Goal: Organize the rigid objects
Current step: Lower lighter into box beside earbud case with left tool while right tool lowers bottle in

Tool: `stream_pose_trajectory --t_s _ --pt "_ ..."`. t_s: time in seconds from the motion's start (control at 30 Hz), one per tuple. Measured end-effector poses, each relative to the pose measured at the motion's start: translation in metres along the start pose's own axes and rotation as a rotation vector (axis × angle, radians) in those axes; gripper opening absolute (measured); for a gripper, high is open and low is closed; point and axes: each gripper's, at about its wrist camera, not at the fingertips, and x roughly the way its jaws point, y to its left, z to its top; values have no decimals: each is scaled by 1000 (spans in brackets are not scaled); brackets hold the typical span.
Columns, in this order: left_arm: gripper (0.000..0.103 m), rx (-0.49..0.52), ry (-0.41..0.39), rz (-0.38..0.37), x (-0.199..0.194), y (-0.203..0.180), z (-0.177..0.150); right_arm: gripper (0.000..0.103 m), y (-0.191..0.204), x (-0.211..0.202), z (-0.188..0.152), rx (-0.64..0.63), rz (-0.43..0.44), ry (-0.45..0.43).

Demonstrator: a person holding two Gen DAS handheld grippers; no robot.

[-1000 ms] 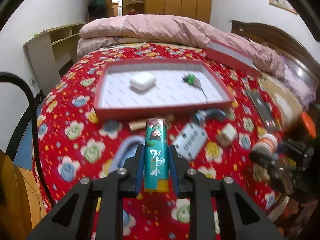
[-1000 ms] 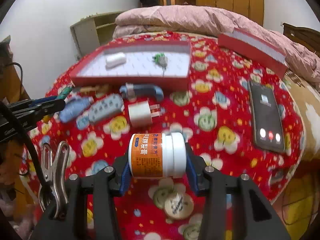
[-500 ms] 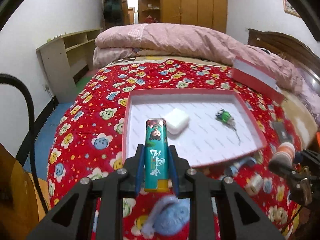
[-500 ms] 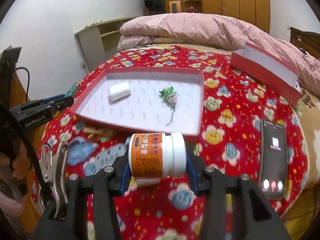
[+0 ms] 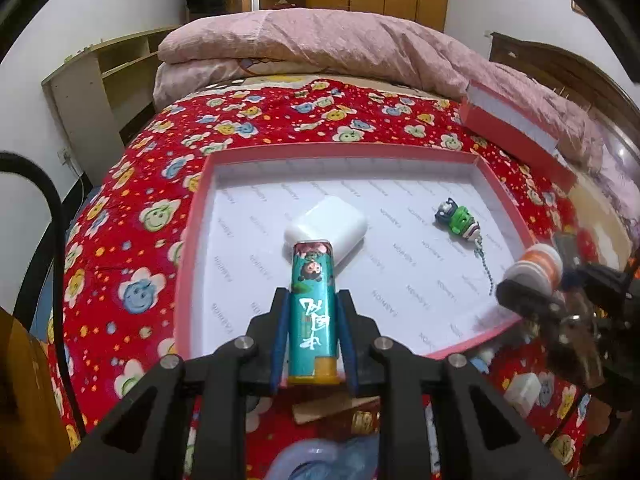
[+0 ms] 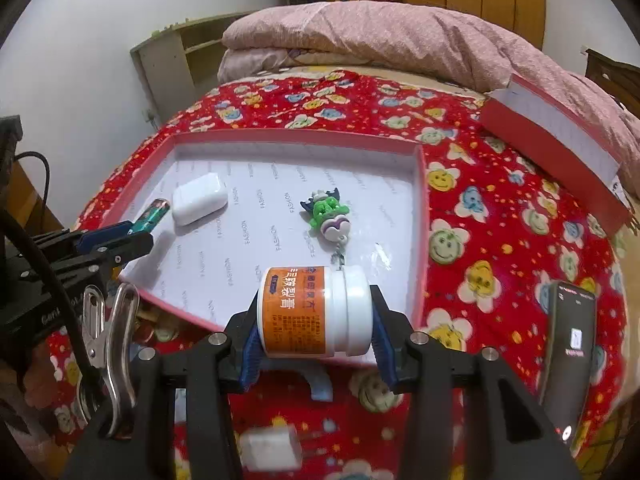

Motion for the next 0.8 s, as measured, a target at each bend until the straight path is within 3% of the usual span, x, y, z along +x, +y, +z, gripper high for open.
stream_pose_trajectory --t_s 0.27,0.8 --pt "24 -14 50 -6 25 -2 3 47 4 28 5 -19 -14 38" --pt "24 -1 30 35 34 -2 14 47 -1 41 19 -34 -44 37"
